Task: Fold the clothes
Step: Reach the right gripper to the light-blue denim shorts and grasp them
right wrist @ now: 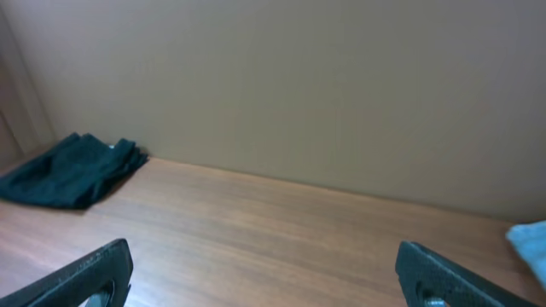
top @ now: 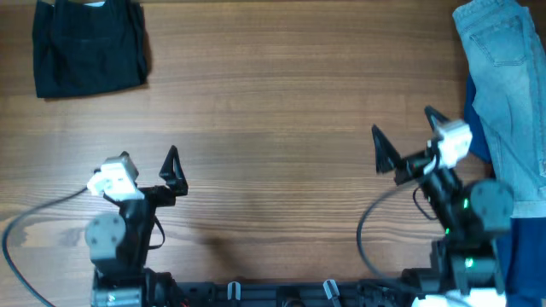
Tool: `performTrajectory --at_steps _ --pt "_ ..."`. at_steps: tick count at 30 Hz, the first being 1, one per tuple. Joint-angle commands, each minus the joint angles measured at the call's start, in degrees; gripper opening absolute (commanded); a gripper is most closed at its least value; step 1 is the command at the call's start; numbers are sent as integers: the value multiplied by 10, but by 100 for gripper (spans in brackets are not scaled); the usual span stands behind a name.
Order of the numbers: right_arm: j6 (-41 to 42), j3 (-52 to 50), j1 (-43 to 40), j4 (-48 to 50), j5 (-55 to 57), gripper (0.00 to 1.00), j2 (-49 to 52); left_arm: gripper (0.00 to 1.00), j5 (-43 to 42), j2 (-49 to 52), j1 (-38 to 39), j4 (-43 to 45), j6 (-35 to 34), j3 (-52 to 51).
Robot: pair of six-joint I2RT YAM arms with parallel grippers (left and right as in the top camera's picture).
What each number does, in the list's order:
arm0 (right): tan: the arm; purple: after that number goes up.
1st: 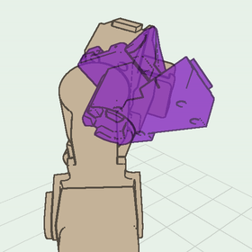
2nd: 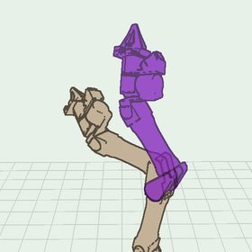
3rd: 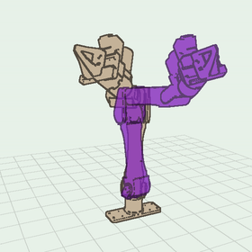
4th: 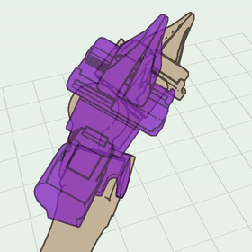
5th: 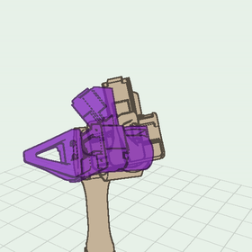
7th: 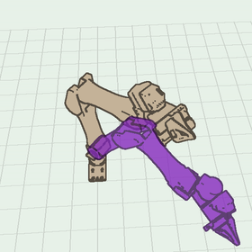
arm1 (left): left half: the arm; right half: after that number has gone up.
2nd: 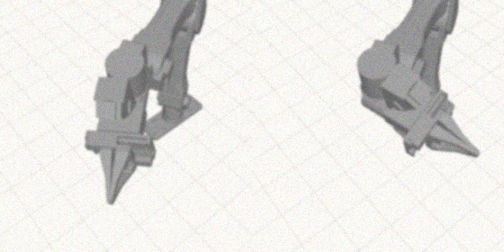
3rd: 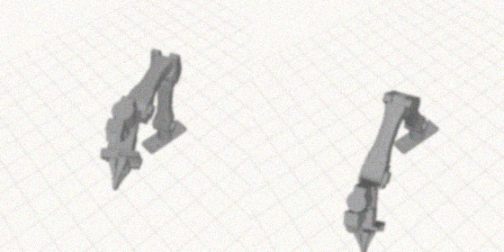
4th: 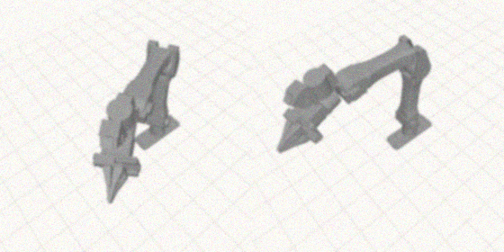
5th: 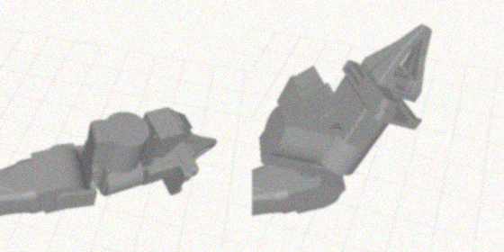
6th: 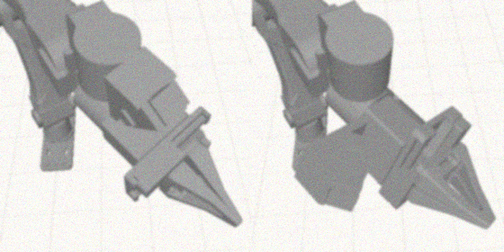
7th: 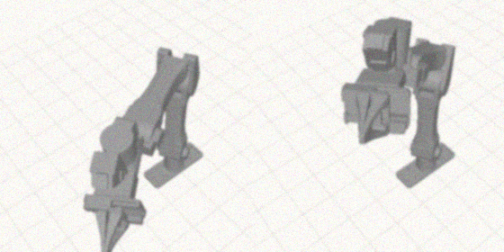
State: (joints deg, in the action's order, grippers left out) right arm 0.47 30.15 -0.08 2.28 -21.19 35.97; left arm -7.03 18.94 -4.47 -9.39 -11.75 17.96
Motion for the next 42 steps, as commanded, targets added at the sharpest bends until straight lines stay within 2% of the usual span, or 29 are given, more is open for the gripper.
performTrajectory --at_steps 1,6,12,19,24,29,33,37,40,42 --pt "10 115 0 -39 -29 100 105 100 -22 114 -3 -40 -5 99" --pt "9 260 0 -151 -29 100 237 100 -22 261 -3 -118 -5 219" --pt "-32 370 0 -236 -29 100 367 100 -26 423 -3 -221 -5 358" --pt "-132 394 0 -246 -15 100 459 100 -26 620 -3 -362 10 501" --pt "-122 393 0 -237 -8 100 494 100 -26 714 -3 -364 10 515" --pt "-93 393 0 -226 -4 100 500 100 -26 774 -3 -365 10 515" --pt "-38 393 -15 -189 129 100 500 100 -26 792 -3 -361 10 515" --pt "26 393 -83 -122 217 100 518 100 -36 792 -2 -364 5 515" --pt "71 393 -156 -93 218 100 546 100 -65 792 -2 -367 6 515" --pt "72 393 -200 -83 218 100 570 100 -67 792 -2 -367 6 515"
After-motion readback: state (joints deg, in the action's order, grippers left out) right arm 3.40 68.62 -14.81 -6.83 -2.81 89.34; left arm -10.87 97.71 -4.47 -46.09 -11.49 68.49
